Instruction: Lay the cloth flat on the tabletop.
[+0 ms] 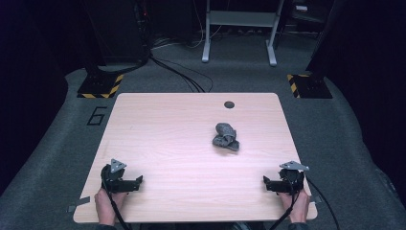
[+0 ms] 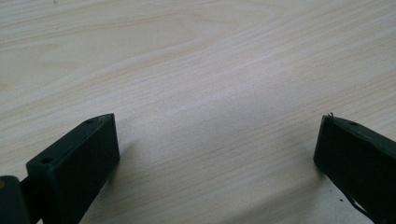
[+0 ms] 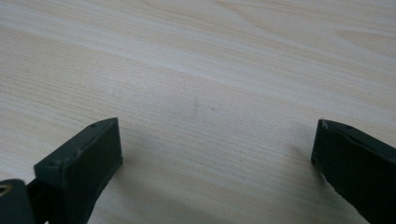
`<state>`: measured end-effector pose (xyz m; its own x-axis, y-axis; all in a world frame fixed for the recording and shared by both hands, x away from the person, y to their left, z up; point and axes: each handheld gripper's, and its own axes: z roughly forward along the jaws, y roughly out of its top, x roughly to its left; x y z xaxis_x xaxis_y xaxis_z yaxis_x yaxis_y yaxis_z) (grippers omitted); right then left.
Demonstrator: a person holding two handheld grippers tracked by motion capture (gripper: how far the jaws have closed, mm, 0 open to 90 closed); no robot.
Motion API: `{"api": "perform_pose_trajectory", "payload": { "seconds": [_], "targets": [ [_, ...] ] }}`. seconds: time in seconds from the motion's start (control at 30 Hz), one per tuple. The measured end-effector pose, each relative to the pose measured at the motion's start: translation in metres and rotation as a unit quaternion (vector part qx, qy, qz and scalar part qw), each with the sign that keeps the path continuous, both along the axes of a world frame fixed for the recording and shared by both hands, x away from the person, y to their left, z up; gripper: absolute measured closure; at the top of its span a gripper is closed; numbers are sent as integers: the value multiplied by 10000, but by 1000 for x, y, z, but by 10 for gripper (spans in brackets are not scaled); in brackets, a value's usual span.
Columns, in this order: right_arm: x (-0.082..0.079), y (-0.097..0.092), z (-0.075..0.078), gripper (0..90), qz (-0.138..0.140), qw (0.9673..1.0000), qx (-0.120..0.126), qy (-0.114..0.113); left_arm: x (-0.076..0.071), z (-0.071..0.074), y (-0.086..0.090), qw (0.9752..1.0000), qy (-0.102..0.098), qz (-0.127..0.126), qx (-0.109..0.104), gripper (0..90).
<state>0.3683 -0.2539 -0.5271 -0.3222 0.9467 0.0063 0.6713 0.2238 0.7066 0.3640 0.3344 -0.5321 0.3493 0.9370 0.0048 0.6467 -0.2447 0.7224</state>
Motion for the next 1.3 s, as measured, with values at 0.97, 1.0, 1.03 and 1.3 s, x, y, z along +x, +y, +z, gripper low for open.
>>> {"api": "perform_pose_trajectory", "payload": {
  "seconds": [0.97, 1.0, 1.03, 1.3],
  "targets": [
    [41, 37, 49, 2, 610, 9980, 149, -120, 0, 0, 0, 10000, -2, -1, -8, 1],
    [43, 39, 50, 3, 640, 9978, 144, -136, 0, 0, 0, 10000, -1, -1, -6, 1],
    [45, 41, 52, 2, 672, 9976, 147, -113, 0, 0, 0, 10000, -2, 0, 0, 1],
    [71, 62, 60, 3, 928, 9954, 204, -80, 0, 0, 0, 10000, -4, 3, -3, 1]
  ]
}}
